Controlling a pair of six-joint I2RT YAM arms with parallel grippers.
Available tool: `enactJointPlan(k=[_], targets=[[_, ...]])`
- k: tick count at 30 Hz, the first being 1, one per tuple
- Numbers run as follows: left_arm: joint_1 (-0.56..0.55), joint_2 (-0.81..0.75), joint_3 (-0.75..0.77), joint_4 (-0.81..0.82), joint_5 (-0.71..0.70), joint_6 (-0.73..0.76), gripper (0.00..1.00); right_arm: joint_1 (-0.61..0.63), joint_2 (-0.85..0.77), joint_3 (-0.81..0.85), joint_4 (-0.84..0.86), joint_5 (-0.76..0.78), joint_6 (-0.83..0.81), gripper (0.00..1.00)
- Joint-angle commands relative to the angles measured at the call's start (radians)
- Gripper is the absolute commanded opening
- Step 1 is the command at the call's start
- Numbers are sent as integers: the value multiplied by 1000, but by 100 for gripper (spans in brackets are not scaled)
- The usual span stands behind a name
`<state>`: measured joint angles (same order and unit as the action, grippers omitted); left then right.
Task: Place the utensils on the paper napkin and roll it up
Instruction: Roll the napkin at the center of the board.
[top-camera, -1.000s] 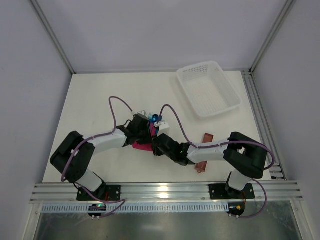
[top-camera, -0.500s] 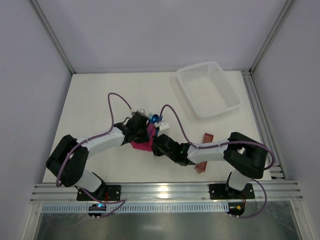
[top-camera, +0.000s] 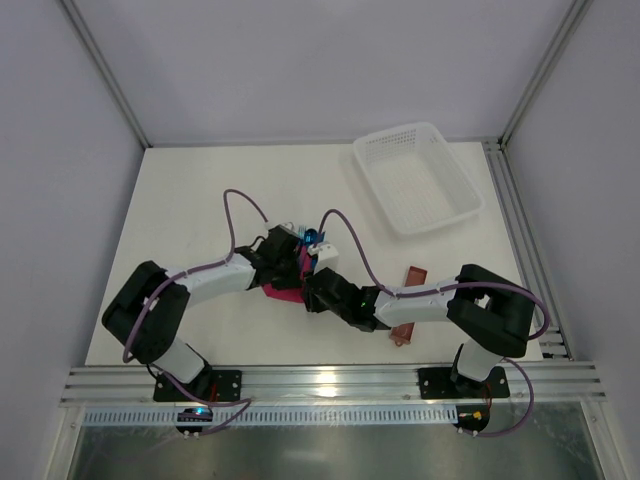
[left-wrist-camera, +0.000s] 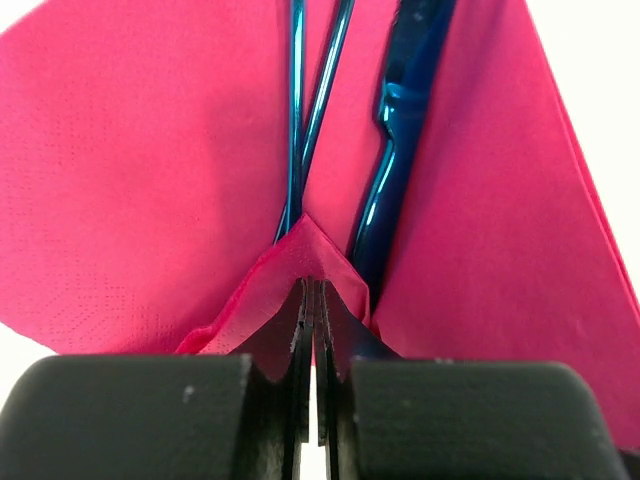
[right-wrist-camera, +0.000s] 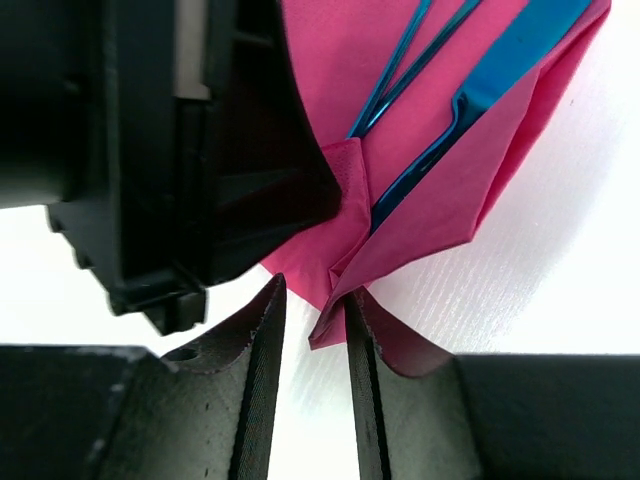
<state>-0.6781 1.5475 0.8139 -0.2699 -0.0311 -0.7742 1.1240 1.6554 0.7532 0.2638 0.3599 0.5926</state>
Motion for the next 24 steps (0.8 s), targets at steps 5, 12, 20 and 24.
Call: enactJointPlan(k=[5,12,20,24], targets=[[6,14,5,28,-4,7,2,8,-19,15,114,-30,-54,35],[6,-1,10,3,-32,9,3,8,23,35,124,-45,-63,36],[55,-76,71,-104,-86,46,29,10,56,21,132,-45,-47,36],[97,-133,62,-81,-23,73,40,8,60,15,146,-47,-50,36]])
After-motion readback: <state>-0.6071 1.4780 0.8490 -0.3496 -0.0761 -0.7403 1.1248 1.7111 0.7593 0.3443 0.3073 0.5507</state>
